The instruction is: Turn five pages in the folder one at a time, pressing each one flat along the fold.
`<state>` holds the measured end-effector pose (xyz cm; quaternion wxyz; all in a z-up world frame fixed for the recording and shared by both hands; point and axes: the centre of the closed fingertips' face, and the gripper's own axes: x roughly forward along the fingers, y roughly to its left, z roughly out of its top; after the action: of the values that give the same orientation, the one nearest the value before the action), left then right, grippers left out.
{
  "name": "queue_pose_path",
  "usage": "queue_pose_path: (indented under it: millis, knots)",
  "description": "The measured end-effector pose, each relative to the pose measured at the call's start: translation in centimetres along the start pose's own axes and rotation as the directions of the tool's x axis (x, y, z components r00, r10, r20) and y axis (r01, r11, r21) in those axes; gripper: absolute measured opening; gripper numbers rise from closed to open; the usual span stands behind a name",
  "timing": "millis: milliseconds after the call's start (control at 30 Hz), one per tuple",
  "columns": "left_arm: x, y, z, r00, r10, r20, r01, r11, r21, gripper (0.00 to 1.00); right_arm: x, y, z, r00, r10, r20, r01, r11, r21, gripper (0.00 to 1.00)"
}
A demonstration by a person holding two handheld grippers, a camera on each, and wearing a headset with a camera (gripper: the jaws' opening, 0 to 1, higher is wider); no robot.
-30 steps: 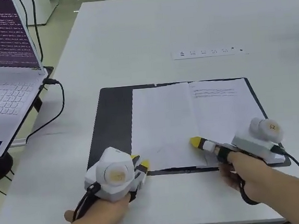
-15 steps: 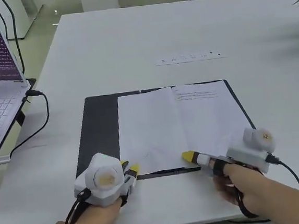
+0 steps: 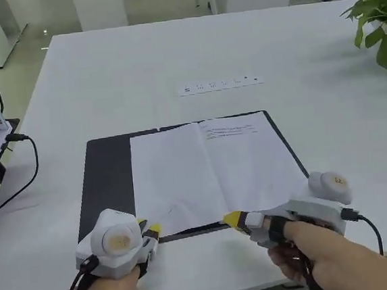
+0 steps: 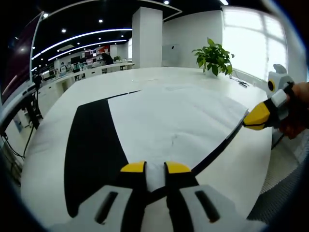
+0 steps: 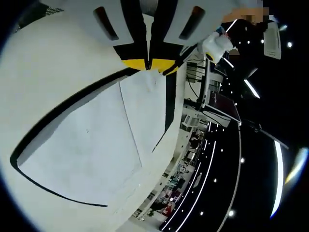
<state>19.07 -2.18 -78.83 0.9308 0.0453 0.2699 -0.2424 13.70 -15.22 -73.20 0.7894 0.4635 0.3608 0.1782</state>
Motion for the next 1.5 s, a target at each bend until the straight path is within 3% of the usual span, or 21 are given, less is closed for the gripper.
queue_pose_path:
  millis: [33, 133, 233, 300, 367, 433, 467, 500, 567, 700, 800, 867, 967, 1033, 1133, 1200, 1233, 1267, 1333, 1467, 1500]
  knots:
    - [0.0, 0.0, 0.0, 1.0, 0.0, -0.001, 0.0, 1.0, -0.002, 0.13, -0.6, 1.3, 0.4, 0.9992, 0.031, 0.024, -0.031, 1.0, 0.003, 0.0]
    - [0.0, 0.1, 0.1, 0.9999, 0.004, -0.013, -0.004, 1.0, -0.01, 0.13, -2.2, 3.4, 1.6, 0.9975, 0.05, 0.049, -0.048, 0.998, -0.03, 0.0]
    - [0.0, 0.1, 0.1, 0.9996, 0.007, -0.027, -0.008, 0.999, -0.038, 0.13, -3.8, 4.6, 3.2, 0.9929, 0.062, 0.102, -0.054, 0.995, -0.083, 0.0]
    - [0.0, 0.0, 0.2, 0.9989, -0.005, -0.046, 0.0, 0.994, -0.108, 0.14, -4.9, 4.5, 4.1, 0.9904, 0.05, 0.129, -0.04, 0.996, -0.082, 0.0]
    - [-0.1, -0.2, 0.2, 0.9958, -0.028, -0.087, 0.013, 0.986, -0.168, 0.17, -6.2, 4.5, 5.3, 0.9841, 0.028, 0.175, -0.012, 0.996, -0.092, 0.0]
    - [-0.8, -0.7, -0.1, 0.9823, -0.045, -0.182, 0.007, 0.978, -0.208, 0.19, -7.4, 4.9, 6.2, 0.9775, 0.027, 0.209, -0.003, 0.993, -0.117, 0.0]
    - [-1.1, -0.8, 0.2, 0.9811, -0.04, -0.189, -0.002, 0.977, -0.215, 0.2, -7.9, 5.1, 6.5, 0.9751, 0.02, 0.221, 0.01, 0.991, -0.137, 0.0]
    - [-1.5, -1.1, 1.7, 0.9908, -0.046, -0.127, 0.018, 0.977, -0.212, 0.2, -8.6, 5.2, 6.9, 0.972, 0.006, 0.235, 0.034, 0.985, -0.168, 0.0]
    - [-2.5, -2.1, 4.3, 0.9973, -0.07, -0.023, 0.062, 0.967, -0.246, 0.22, -9.7, 5.5, 7.3, 0.9679, -0.011, 0.251, 0.07, 0.971, -0.229, 0.0]
    - [-5.3, -3.3, 7.0, 0.9963, -0.078, 0.036, 0.086, 0.941, -0.328, 0.25, -11.3, 5.4, 7.9, 0.9587, -0.056, 0.279, 0.133, 0.955, -0.265, 0.0]
    - [-7.7, -3.2, 9.1, 0.993, -0.029, 0.115, 0.072, 0.914, -0.399, 0.33, -12.2, 4.8, 8.1, 0.9535, -0.11, 0.281, 0.203, 0.923, -0.327, 0.08]
    - [-8.7, -3.2, 9.4, 0.9926, -0.016, 0.12, 0.066, 0.9, -0.431, 0.41, -12.6, 4.2, 8.1, 0.9503, -0.152, 0.272, 0.249, 0.894, -0.371, 0.19]
    - [-10.0, -3.0, 9.5, 0.9928, 0.011, 0.119, 0.042, 0.9, -0.433, 0.48, -12.9, 3.5, 7.9, 0.9462, -0.196, 0.258, 0.295, 0.85, -0.436, 0.31]
    - [-11.1, -2.5, 9.5, 0.9908, 0.051, 0.126, 0.005, 0.912, -0.41, 0.52, -13.2, 2.9, 7.9, 0.9385, -0.235, 0.254, 0.331, 0.821, -0.466, 0.37]
    - [-12.2, -2.1, 8.9, 0.9902, 0.073, 0.119, -0.02, 0.918, -0.397, 0.64, -13.6, 2.5, 8.6, 0.9214, -0.27, 0.279, 0.383, 0.754, -0.534, 0.51]
    - [-13.0, -2.3, 8.5, 0.9914, 0.07, 0.111, -0.022, 0.923, -0.385, 0.73, -13.9, 2.4, 8.9, 0.9135, -0.284, 0.291, 0.404, 0.718, -0.567, 0.61]
    - [-13.3, -2.2, 8.3, 0.9918, 0.073, 0.105, -0.028, 0.927, -0.374, 0.75, -14.0, 2.3, 9.0, 0.9104, -0.292, 0.293, 0.412, 0.704, -0.578, 0.63]
    - [-13.7, -2.0, 7.8, 0.9929, 0.081, 0.087, -0.048, 0.942, -0.333, 0.77, -14.1, 2.4, 9.1, 0.9084, -0.295, 0.296, 0.417, 0.692, -0.589, 0.64]
    - [-14.5, -1.8, 7.2, 0.992, 0.102, 0.073, -0.078, 0.958, -0.277, 0.82, -14.2, 2.6, 9.3, 0.9078, -0.28, 0.312, 0.418, 0.669, -0.615, 0.66]
    - [-15.7, -1.3, 7.3, 0.9851, 0.144, 0.094, -0.118, 0.963, -0.241, 0.98, -14.4, 2.4, 9.4, 0.8925, -0.281, 0.353, 0.449, 0.625, -0.638, 0.81]
    - [-16.0, -1.2, 7.2, 0.984, 0.15, 0.095, -0.124, 0.963, -0.239, 0.99, -14.3, 2.4, 9.3, 0.8931, -0.28, 0.352, 0.448, 0.616, -0.647, 0.87]
